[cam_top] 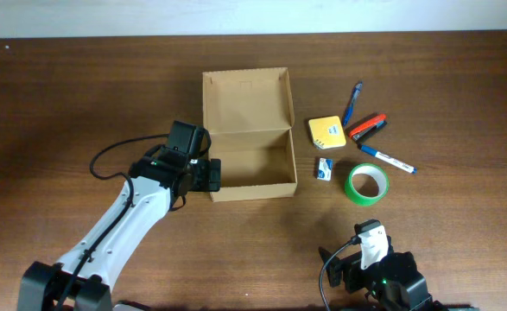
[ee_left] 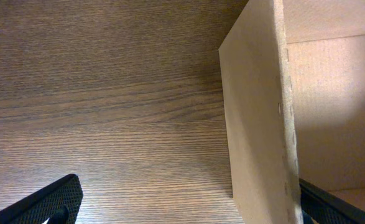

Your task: Pack container

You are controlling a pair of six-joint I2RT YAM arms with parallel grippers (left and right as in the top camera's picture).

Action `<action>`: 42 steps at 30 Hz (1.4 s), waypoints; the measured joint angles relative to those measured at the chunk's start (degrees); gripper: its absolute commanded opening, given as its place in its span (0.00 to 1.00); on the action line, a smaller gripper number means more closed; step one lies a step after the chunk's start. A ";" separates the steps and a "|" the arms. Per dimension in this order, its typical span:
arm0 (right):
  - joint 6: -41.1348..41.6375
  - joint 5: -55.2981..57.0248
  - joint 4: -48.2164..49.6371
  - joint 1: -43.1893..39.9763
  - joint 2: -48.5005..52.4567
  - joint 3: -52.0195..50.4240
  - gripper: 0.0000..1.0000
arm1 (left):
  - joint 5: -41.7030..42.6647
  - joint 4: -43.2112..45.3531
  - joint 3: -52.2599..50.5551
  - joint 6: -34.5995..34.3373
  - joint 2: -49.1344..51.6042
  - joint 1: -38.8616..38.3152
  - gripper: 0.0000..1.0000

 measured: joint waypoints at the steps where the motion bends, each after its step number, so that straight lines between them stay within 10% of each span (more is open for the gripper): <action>1: 0.00 0.00 0.00 0.00 0.00 0.02 0.99 | -0.07 0.00 0.00 0.00 0.00 0.00 1.00; 42: 0.00 0.00 0.00 0.00 0.00 0.02 0.99 | 1.55 -7.76 9.11 0.50 -7.26 0.00 1.00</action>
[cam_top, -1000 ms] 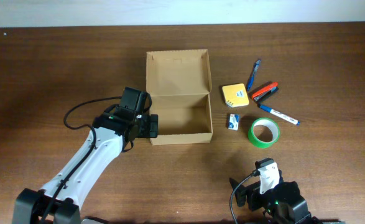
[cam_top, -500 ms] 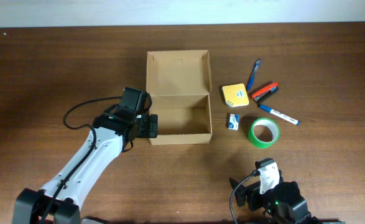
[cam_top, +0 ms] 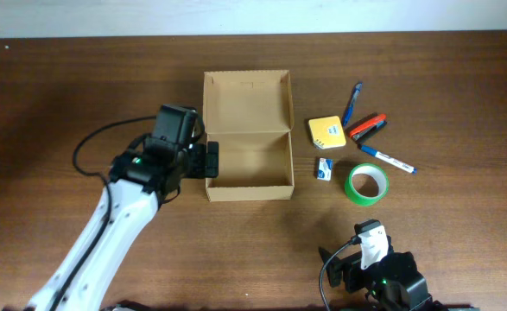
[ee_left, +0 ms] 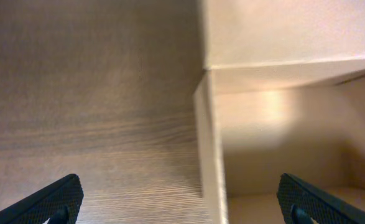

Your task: Pack container

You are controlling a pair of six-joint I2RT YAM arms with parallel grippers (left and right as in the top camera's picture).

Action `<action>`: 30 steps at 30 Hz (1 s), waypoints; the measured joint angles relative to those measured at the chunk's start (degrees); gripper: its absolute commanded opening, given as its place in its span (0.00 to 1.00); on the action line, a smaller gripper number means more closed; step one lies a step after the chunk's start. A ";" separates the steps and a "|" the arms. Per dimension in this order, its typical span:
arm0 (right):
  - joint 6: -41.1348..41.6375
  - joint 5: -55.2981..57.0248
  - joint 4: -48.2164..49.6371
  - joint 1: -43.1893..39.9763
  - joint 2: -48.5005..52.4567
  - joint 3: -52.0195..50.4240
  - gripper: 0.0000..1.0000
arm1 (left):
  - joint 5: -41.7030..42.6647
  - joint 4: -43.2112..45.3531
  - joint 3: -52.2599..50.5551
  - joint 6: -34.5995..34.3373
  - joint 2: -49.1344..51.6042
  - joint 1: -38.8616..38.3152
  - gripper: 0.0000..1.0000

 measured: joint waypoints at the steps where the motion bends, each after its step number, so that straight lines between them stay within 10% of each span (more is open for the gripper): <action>1: 0.02 0.00 0.00 0.00 0.00 0.00 0.99 | 0.72 -0.20 0.04 0.37 -1.33 0.00 1.00; 16: -0.02 0.02 0.00 0.00 0.00 -0.02 0.99 | 7.74 -15.61 4.85 13.11 -21.86 0.00 1.00; 30: 0.02 0.00 0.00 0.00 0.00 -0.02 0.99 | 10.40 -37.59 14.21 21.79 -21.29 0.00 1.00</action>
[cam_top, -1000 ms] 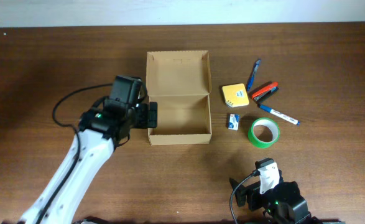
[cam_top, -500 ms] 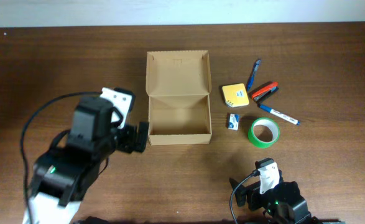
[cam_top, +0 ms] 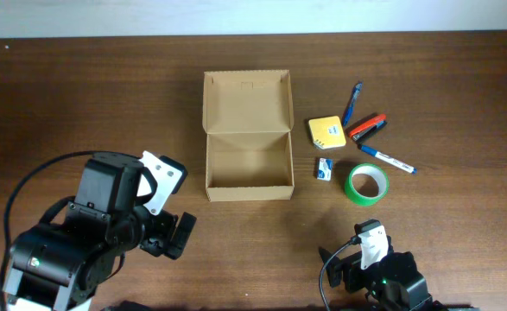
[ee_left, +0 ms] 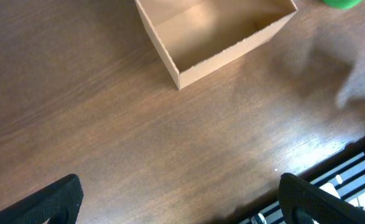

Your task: Pack container

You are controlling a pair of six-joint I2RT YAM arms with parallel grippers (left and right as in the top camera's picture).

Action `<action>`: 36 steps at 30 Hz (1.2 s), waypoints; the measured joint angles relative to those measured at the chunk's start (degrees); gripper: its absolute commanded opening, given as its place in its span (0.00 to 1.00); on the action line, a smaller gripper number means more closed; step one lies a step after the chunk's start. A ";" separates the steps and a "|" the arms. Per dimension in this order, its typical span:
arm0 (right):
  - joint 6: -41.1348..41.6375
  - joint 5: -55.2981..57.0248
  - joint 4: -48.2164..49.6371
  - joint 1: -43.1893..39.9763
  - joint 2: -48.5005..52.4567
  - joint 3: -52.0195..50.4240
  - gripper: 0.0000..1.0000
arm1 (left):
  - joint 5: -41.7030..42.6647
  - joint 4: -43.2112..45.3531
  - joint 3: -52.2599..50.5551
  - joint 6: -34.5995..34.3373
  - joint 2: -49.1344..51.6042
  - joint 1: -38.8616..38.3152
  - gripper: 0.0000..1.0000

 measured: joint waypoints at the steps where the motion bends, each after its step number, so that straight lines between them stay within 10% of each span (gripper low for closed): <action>1: -0.02 0.00 0.00 0.00 0.00 0.02 0.99 | 0.00 0.09 0.00 0.09 0.07 0.00 0.99; 36: -0.09 0.04 0.00 0.00 0.00 0.02 0.99 | 0.00 2.91 0.07 0.87 0.31 0.00 1.00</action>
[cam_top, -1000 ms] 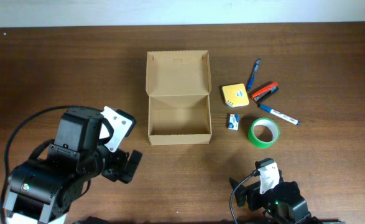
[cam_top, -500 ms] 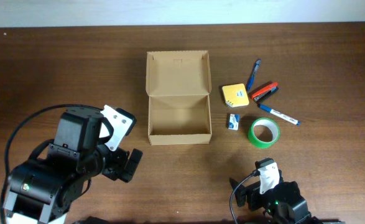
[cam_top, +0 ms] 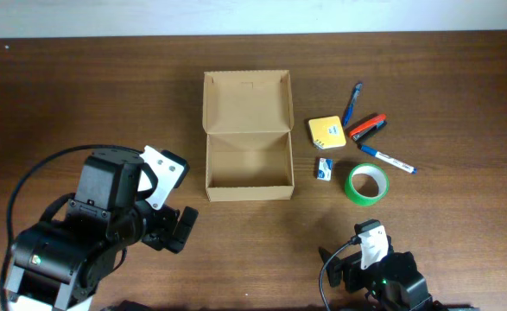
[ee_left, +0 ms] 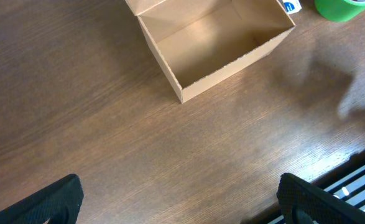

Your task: Pack container

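Observation:
An open, empty cardboard box (cam_top: pixel 248 154) sits mid-table with its lid folded back; the left wrist view shows it from above (ee_left: pixel 214 46). To its right lie a yellow pad (cam_top: pixel 326 132), a small blue-white item (cam_top: pixel 325 168), a green tape roll (cam_top: pixel 367 184), a blue pen (cam_top: pixel 353 102), a red-black stapler (cam_top: pixel 367 127) and a white-blue marker (cam_top: pixel 388 159). My left gripper (cam_top: pixel 174 229) hangs open and empty above bare wood, left and nearer than the box. My right arm (cam_top: pixel 378 272) rests at the near edge; its fingers do not show.
A black cable loops from the left arm (cam_top: pixel 28 186). The table's near edge (ee_left: pixel 356 168) runs through the lower right corner of the left wrist view. Bare wood lies left of the box.
My left arm has shifted slightly, bringing the box a little further into the left wrist view, with the tape roll at its top right corner. Nothing else has moved.
My left gripper was open astride the box's left wall near its front corner. Then it stood astride that wall further back, with the box squared up. By 1.2 s ago it had drawn back high over the near left table, where it stays.

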You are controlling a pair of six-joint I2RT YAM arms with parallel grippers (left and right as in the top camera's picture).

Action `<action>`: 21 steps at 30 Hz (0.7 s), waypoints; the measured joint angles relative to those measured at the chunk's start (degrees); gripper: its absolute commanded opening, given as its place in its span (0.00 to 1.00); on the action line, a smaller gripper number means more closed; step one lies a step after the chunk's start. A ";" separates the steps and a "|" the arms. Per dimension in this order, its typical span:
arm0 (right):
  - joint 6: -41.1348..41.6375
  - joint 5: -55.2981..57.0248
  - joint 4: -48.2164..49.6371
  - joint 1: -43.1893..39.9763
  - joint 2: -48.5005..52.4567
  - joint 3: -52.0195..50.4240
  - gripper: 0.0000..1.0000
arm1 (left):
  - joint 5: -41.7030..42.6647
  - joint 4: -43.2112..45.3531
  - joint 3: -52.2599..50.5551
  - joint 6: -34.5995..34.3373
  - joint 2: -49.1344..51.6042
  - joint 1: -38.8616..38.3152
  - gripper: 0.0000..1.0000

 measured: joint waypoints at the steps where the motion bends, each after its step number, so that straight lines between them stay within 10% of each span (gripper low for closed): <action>1: -0.02 0.00 0.00 0.00 0.00 -0.02 0.99 | 0.00 0.02 0.00 0.00 0.00 0.00 1.00; 21: 0.04 -2.54 17.94 0.00 0.00 -0.07 0.99 | 0.00 0.17 0.04 0.00 0.00 0.00 1.00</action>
